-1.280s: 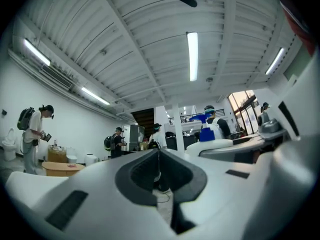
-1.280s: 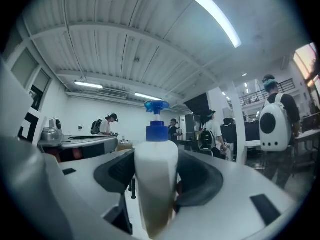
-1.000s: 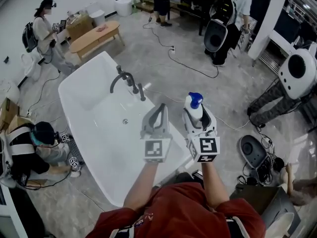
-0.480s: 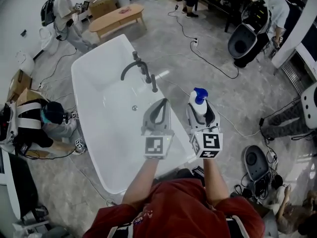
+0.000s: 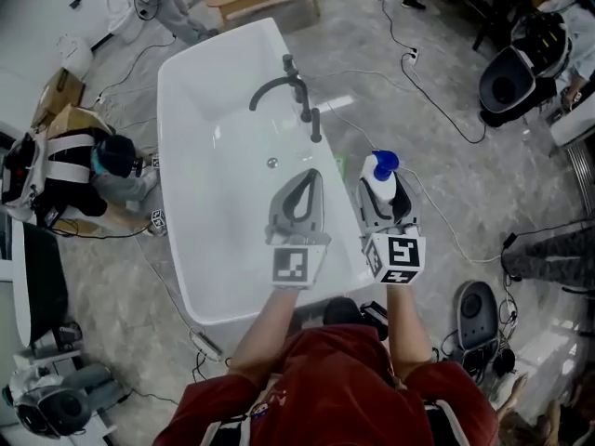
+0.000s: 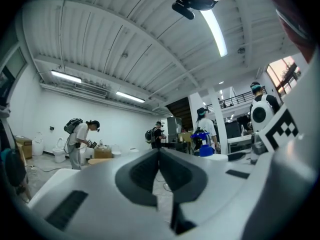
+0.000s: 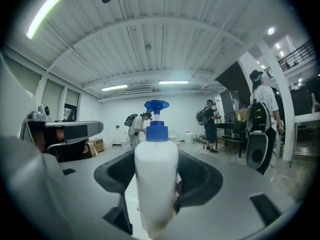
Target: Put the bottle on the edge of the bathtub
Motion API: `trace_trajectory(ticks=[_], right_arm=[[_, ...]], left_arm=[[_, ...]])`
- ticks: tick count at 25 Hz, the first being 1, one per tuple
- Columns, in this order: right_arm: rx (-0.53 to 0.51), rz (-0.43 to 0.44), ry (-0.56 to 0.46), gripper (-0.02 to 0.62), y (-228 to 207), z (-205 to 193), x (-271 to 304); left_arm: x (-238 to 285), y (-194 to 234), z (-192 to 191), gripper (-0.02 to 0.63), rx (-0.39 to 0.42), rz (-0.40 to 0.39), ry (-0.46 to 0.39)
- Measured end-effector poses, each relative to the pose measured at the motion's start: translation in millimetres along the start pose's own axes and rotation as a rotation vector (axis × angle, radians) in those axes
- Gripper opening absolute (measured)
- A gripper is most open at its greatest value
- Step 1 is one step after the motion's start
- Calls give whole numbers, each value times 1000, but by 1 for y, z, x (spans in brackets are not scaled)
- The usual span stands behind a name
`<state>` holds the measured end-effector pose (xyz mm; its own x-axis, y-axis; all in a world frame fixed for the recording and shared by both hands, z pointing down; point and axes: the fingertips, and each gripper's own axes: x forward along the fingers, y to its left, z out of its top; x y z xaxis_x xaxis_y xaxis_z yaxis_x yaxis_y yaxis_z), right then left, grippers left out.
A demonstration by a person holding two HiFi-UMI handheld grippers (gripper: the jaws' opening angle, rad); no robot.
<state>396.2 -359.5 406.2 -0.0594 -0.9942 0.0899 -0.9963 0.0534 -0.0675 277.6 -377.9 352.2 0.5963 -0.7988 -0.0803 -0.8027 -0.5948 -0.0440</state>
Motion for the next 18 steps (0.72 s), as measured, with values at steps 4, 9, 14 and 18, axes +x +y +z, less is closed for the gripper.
trace_trajectory(ticks=[4,9,14,18], right_arm=[[2,62,34,265,6,-23,24],[17,137,84,265,14,-64,49],[19,170,118,265,16,-99,61],[21,206,144,265,18,-137,75]], left_arm=[[5,17,-19,15,0,55,17],[5,30,-44,15,-28,97,50],[0,34,-61,15,-43,118,77],[3,38,-88,15,-60,132,104]])
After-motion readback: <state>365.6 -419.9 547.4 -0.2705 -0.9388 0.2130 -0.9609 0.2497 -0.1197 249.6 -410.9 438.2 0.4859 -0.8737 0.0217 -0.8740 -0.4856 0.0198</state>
